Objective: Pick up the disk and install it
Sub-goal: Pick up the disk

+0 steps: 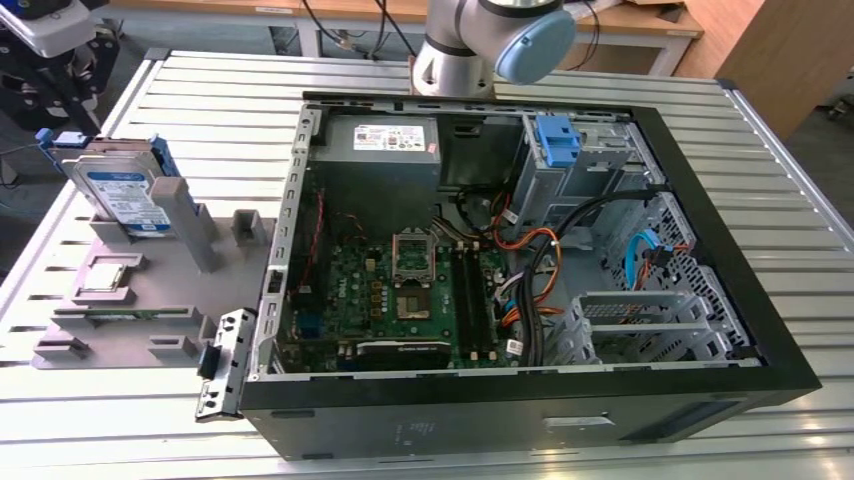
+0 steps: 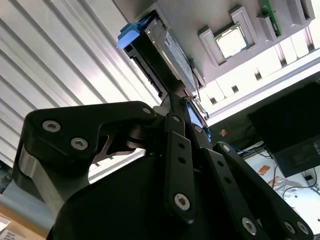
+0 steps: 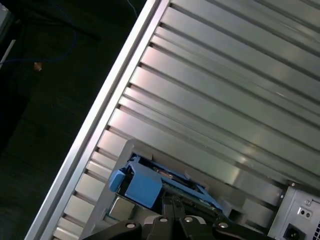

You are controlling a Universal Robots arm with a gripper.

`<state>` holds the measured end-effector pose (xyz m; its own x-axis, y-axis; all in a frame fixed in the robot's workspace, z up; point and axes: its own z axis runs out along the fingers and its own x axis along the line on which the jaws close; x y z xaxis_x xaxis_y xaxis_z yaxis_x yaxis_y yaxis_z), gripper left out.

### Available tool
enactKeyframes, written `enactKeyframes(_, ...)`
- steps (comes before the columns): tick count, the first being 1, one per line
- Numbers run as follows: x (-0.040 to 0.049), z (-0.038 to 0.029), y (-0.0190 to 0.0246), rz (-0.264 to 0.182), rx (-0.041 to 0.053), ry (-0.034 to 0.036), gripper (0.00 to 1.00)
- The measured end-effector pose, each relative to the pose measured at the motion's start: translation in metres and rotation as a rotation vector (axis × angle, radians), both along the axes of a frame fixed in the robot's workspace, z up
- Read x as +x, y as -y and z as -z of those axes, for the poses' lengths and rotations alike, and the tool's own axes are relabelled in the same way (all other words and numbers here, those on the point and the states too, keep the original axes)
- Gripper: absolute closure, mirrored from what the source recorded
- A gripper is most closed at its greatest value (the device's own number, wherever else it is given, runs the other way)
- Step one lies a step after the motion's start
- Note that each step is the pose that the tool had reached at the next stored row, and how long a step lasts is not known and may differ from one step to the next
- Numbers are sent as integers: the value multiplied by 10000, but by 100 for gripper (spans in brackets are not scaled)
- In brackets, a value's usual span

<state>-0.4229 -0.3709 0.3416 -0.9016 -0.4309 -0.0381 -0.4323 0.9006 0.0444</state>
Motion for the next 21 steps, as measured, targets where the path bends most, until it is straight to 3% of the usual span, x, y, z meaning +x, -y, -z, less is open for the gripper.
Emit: enactKeyframes(21,0,10,0,-3655,1,15,89)
